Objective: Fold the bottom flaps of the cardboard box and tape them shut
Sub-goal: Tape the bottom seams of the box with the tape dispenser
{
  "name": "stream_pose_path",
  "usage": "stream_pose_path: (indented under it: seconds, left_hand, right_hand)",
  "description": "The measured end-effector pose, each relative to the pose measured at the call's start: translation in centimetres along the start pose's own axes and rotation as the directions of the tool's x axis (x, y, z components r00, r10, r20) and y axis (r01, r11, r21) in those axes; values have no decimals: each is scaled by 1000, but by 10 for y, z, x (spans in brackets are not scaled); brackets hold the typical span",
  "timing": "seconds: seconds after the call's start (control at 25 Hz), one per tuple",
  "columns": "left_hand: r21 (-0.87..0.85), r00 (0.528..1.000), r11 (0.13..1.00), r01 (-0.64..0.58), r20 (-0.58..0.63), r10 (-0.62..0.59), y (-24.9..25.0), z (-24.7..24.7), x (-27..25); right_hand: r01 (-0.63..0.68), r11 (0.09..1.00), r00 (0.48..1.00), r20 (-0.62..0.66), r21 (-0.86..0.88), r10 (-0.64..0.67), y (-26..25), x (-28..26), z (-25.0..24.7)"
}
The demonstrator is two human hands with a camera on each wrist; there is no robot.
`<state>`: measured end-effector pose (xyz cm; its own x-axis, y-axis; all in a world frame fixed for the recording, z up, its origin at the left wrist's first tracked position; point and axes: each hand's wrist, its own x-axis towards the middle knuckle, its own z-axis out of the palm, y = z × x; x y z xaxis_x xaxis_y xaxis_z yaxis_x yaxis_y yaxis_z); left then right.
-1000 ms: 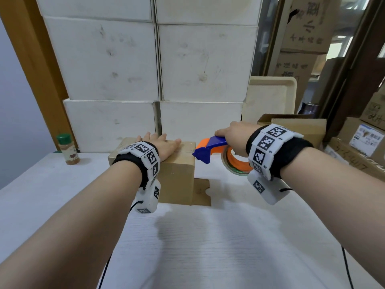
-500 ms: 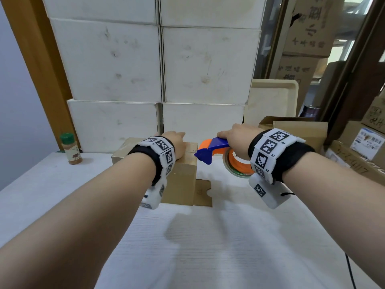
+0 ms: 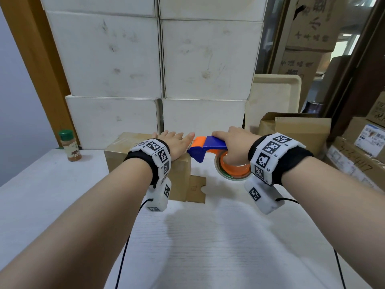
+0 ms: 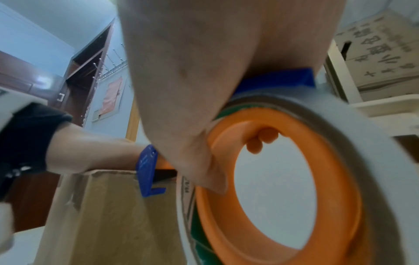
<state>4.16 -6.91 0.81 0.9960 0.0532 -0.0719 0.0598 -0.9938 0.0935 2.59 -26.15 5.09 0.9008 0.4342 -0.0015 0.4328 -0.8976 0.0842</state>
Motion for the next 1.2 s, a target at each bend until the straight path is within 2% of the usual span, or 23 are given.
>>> stream_pose_path:
  seconds: [0.16,0.44,0.64,0.76,0.92,1.04,1.2]
  left_hand:
    - [43,1000,999,-19,-5,20,1,-1,-2]
    - [161,997,984,-76,0,77,7,-7,-16]
    - [104,998,993,-58,16,56,2,0,-5]
    - [133,997,988,-73,-3,75,4,1,-5]
    - [61,999,998,-32,0,32,5,0,-5]
    - [-73,999,997,34,-19,-35,7,-4,-7]
    - [-220,997,972,78,-8,-81,7,-11,-10]
  right_hand:
    - [-8,998,1000,2,70,8,-1,0,2]
    - [-17,997,999,34,79,14,-4,5,-9]
    - [-38,998,990,134,42,32,-8,5,-7]
    - [-14,998,991,137,54,6,-9,4,0]
    - [39,999,989,144,-28,-35,-11,6,2]
    - [43,996,989,145,-78,-32,-11,8,3]
    - [48,997,991,130,-58,-40,-6,4,8]
